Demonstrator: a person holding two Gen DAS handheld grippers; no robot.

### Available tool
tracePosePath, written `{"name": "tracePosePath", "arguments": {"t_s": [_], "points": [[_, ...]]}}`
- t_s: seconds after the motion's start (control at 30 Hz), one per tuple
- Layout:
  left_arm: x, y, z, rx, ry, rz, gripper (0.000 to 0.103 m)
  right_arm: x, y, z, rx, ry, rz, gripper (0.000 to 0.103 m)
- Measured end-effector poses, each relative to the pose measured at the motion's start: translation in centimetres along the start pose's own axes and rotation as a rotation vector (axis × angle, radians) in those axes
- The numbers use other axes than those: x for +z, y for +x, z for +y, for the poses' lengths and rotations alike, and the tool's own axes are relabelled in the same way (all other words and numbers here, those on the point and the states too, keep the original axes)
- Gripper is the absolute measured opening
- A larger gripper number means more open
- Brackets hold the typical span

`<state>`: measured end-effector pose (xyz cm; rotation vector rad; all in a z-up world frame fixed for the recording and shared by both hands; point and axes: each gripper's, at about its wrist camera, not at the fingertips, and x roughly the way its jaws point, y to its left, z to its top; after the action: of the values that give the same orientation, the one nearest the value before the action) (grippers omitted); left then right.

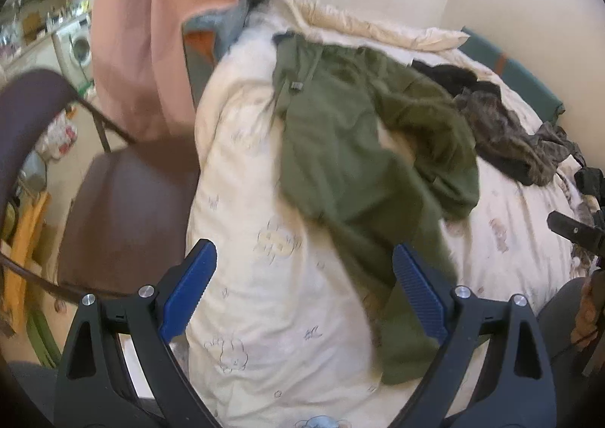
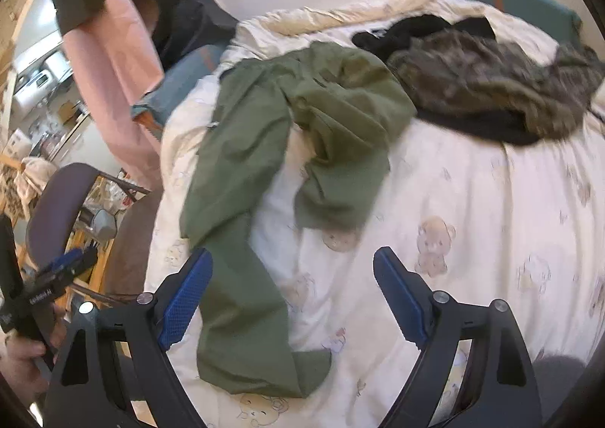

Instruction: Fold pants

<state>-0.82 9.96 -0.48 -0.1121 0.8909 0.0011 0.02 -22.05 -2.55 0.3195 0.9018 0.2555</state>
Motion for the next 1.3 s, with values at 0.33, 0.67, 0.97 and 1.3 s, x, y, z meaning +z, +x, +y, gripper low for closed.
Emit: {"name": "tracePosePath", "arguments": {"t_s": [0.33, 0.67, 0.97, 1.3], "points": [[-1.7, 5.0, 2.5, 0.002, -0.131, 0.121, 0.093, -3.0, 6.4, -0.3, -0.003, 0.039, 0.236, 0.089], [-1.6, 5.7, 2.3, -0.021, -0.165, 0.159, 0.093, -8.3, 7.9, 8.3, -0.009, -0.294, 0.345, 0.089], [-0.7, 4.9, 0.7, 0.041, -0.134, 0.12, 0.093, -13.0, 9.4, 12.2, -0.052, -0.551, 0.41, 0.087], [-1.1, 4.8, 1.3, 0.049, -0.149, 0.131, 0.093, -10.6, 8.0, 11.5, 0.076, -0.368, 0.363, 0.0]]}}
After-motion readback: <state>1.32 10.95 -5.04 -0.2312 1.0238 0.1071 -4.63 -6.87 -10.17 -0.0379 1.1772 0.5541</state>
